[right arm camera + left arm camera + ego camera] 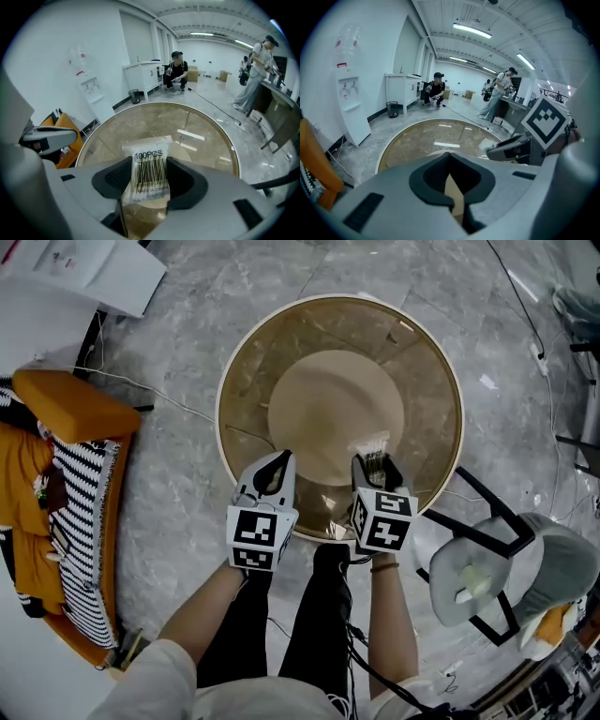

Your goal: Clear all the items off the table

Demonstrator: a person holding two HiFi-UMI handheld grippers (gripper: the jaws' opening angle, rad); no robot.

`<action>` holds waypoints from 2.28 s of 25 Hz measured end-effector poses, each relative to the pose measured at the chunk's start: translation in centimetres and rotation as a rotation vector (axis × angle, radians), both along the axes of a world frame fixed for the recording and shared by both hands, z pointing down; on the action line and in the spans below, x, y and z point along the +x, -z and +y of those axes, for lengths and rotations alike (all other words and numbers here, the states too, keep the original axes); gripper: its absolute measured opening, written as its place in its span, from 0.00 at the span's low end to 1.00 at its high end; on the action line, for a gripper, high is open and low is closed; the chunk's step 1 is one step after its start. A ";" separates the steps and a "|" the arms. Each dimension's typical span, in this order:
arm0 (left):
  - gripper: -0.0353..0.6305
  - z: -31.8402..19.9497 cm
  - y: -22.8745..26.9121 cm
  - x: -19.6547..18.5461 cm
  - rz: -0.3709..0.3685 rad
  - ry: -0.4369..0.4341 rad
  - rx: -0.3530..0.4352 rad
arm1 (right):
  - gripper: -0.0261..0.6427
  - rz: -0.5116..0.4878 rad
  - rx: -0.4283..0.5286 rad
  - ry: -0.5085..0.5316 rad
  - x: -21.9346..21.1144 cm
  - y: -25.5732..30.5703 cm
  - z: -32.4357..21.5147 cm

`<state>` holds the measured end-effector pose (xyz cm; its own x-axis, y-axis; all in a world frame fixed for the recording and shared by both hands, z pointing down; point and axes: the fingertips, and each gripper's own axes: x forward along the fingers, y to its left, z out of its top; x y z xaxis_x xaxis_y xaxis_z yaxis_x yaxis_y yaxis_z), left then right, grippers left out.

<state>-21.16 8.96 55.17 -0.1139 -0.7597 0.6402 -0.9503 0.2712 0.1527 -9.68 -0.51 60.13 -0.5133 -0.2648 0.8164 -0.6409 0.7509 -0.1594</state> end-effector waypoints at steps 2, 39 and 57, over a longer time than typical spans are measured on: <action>0.06 -0.3 0.2 0.9 -0.008 -0.028 0.001 | 0.40 -0.010 -0.005 -0.045 1.4 0.4 0.1; 0.06 -10.0 8.2 32.6 -0.021 -0.716 0.002 | 0.40 -0.066 -0.020 -0.859 38.0 9.2 0.8; 0.06 -10.6 6.0 51.7 0.001 -1.010 -0.023 | 0.40 0.017 -0.041 -1.171 58.9 7.9 5.6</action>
<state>30.55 -1.61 49.12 0.5763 -0.4876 0.6558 -0.7365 -0.6576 0.1582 49.24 5.06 52.26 0.0375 -0.5416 0.8398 -0.9398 -0.3049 -0.1546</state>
